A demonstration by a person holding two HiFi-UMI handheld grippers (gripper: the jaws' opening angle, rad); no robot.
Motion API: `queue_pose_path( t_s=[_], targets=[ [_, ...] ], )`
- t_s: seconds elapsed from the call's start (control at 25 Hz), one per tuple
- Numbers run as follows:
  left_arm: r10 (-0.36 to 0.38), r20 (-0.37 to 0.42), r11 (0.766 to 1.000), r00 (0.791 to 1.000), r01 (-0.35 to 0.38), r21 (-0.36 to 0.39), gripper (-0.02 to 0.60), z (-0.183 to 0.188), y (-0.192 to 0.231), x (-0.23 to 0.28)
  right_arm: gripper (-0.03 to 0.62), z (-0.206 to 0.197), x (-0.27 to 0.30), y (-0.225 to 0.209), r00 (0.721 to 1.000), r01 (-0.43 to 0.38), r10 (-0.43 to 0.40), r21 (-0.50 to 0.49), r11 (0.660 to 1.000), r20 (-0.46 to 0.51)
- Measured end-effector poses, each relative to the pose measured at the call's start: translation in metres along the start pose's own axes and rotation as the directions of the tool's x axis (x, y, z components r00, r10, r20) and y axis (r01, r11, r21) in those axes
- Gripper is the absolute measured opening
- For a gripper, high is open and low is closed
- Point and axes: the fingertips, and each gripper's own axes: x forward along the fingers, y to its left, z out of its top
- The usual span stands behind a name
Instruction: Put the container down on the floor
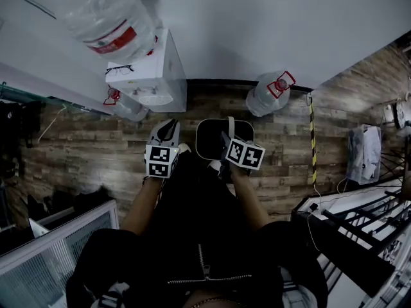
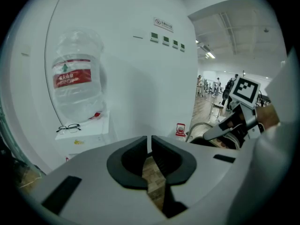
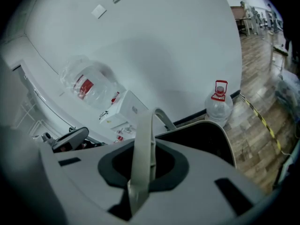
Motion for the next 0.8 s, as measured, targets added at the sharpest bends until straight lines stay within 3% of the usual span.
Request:
queue_pose_path(
  t_s=[0.4,0.8],
  targets=[
    [-0.052,-0.008,0.999,0.999,0.052,-0.011,0.038,0.005,0.022,0.067,0.043,0.037,0.037,-0.029,0.999,0.037,-0.037,0.094,0.995,-0.005],
    [-0.104,-0.053,0.994,0.993,0.104,-0.016,0.038,0.005,0.04,0.143,0.043,0.076,0.111,-0.038,0.999,0.039,-0.035,0.102,0.994,-0.042]
  ],
)
